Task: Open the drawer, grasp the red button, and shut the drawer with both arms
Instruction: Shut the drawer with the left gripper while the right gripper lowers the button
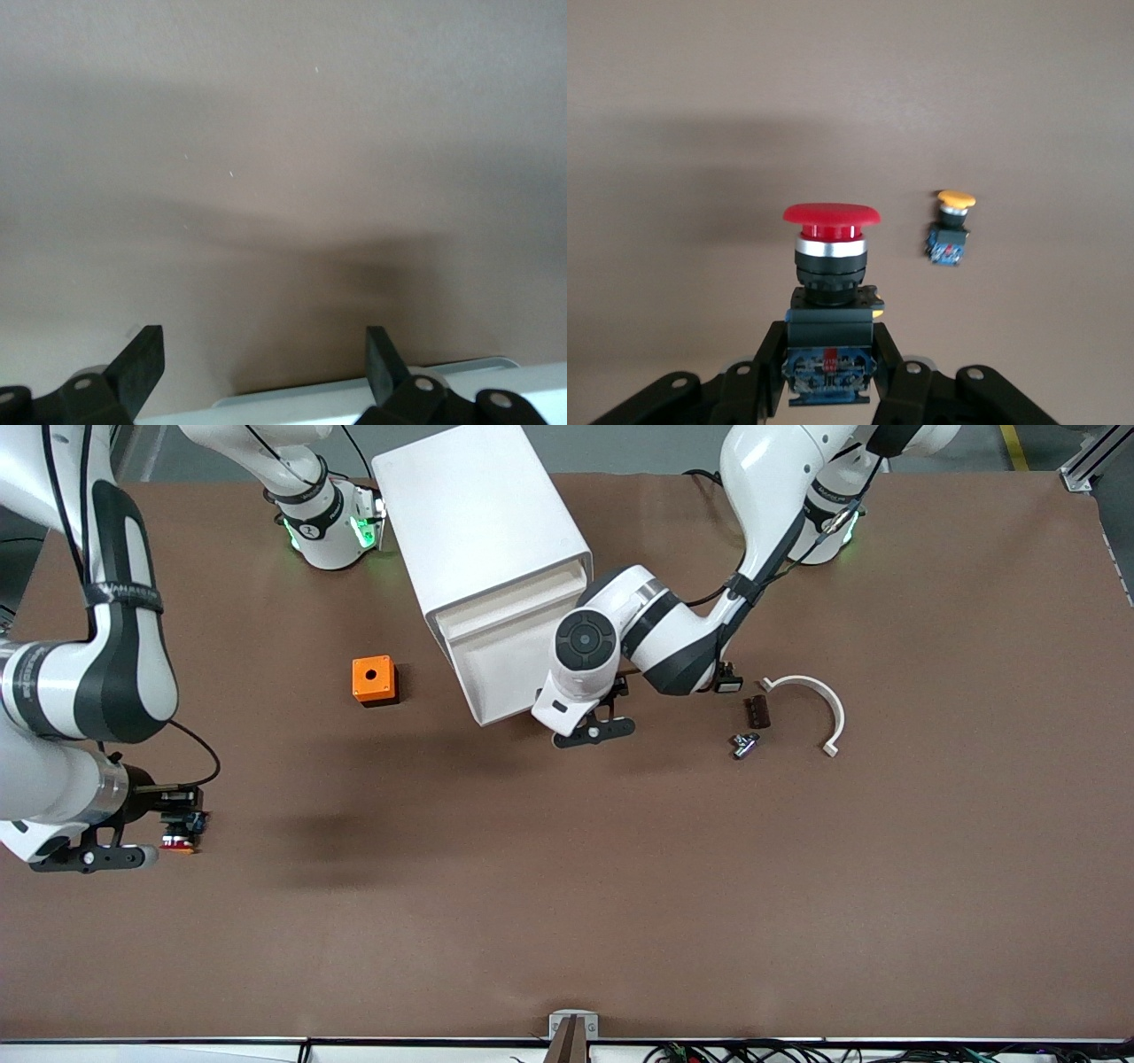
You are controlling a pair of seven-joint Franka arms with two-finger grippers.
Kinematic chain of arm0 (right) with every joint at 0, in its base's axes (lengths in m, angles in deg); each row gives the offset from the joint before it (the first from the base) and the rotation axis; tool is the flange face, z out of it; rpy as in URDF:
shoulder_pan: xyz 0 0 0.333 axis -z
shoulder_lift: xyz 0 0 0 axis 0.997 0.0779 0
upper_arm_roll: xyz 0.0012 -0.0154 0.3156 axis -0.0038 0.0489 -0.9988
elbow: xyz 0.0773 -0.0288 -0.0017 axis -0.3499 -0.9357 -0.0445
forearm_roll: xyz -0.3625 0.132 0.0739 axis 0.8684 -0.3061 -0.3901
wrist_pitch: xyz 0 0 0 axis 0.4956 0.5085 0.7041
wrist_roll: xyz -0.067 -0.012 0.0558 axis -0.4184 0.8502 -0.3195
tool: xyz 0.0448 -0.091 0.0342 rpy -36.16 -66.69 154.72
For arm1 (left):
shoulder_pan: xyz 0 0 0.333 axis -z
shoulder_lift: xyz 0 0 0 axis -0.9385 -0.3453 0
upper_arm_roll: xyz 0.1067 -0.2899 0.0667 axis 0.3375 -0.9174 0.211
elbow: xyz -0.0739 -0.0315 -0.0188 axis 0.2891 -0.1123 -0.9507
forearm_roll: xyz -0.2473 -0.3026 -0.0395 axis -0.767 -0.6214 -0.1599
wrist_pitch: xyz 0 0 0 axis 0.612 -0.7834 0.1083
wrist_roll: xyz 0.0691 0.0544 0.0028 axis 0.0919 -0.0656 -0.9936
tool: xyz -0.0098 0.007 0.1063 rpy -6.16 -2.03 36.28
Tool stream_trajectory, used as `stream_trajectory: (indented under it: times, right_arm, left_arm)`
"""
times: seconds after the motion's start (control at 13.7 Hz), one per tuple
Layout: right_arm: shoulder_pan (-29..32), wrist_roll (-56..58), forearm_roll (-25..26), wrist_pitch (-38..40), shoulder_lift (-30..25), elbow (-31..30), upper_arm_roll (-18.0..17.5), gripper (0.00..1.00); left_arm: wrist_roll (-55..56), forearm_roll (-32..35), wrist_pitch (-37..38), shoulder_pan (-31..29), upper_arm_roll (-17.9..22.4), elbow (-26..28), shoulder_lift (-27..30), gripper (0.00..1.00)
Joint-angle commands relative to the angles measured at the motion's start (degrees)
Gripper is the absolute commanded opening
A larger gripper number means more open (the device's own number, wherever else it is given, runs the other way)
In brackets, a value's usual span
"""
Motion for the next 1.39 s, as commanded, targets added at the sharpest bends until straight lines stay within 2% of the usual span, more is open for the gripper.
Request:
stream_trajectory:
  times: [0.0,0.29,0.73,1.32]
  right_arm:
    - [1.93,1.71,1.09,-4.26,1.19,-3.36,-1.18,0.31]
    - [2.72,0.48,0.82,-17.27,2.24,-12.51,-1.18,0.31]
    - [2.9,-3.13,0.38,-20.88,7.33,-12.79,-1.18,0.31]
    - [3.78,-3.04,0.47,-26.69,11.03,-12.7,-1.18,0.31]
  left_arm:
    - [3.61,-0.7,-0.55,3.03,0.14,0.33,0.03,1.0]
    - [6.96,-0.7,0.06,5.68,-0.47,2.6,0.91,1.0]
    - [11.44,-0.7,0.15,5.94,-4.86,4.02,1.62,1.0]
    - [13.65,0.09,0.15,8.31,-5.66,4.02,1.7,1.0]
